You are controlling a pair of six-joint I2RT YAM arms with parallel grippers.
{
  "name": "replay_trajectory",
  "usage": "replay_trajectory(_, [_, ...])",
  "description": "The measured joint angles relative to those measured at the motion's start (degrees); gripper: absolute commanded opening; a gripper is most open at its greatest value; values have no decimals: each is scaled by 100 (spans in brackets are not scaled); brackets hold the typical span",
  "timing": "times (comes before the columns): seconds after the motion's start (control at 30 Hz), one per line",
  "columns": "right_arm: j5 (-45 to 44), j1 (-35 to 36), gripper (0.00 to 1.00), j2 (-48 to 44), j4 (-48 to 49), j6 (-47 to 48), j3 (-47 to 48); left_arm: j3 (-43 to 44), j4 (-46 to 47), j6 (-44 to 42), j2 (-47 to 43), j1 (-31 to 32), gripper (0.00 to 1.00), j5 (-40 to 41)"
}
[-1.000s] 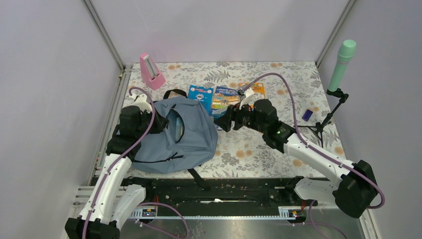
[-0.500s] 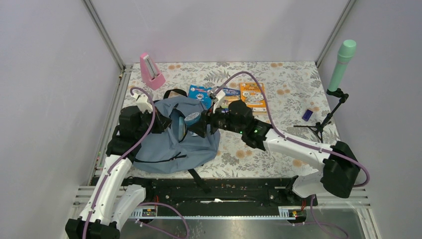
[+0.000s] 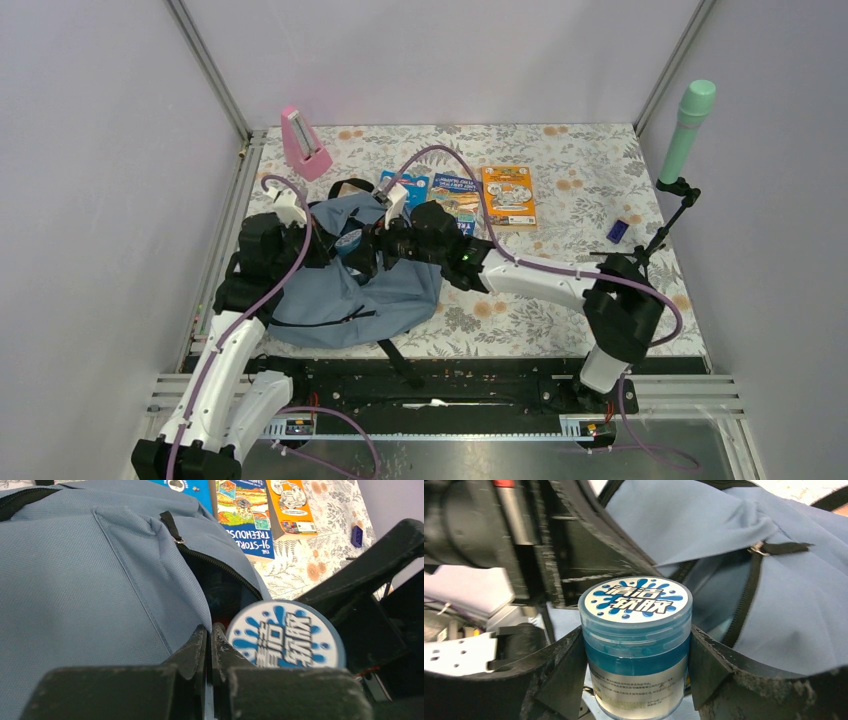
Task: Pack the student bag
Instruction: Place the stationery in the student bag.
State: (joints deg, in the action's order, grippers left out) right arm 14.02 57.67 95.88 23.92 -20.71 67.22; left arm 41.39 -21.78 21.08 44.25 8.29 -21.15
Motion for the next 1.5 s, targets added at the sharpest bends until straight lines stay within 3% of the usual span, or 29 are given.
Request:
replay_trajectory(0.37, [-345,11,26,590,144,11,177,-153,-46,-28,13,-114,0,389])
replay_trajectory(0.6, [-1257,15,25,905,-291,120,509,-153,-70,-24,9,-107,0,337])
replay_trajectory(0.87, [-1670,142,26,1196,-874,177,901,-160,-61,-11,9,-55,0,203])
replay_trajectory(1.03, [-2107,313,41,1202,-1172,227,1064,-160,-59,-11,7,-55,0,201])
replay_trajectory(1.13, [-2374,407,64,1300,-1388,225,1257,-160,-57,-20,4,-63,0,238])
replay_trajectory(1.2, [-2562,479,72,1425,-1556,227,1438,-160,-72,-33,4,-81,0,297])
replay_trajectory(1.5, [-2516,546,87,1388,-1276,387,1189,-166,-190,-31,7,-57,0,396])
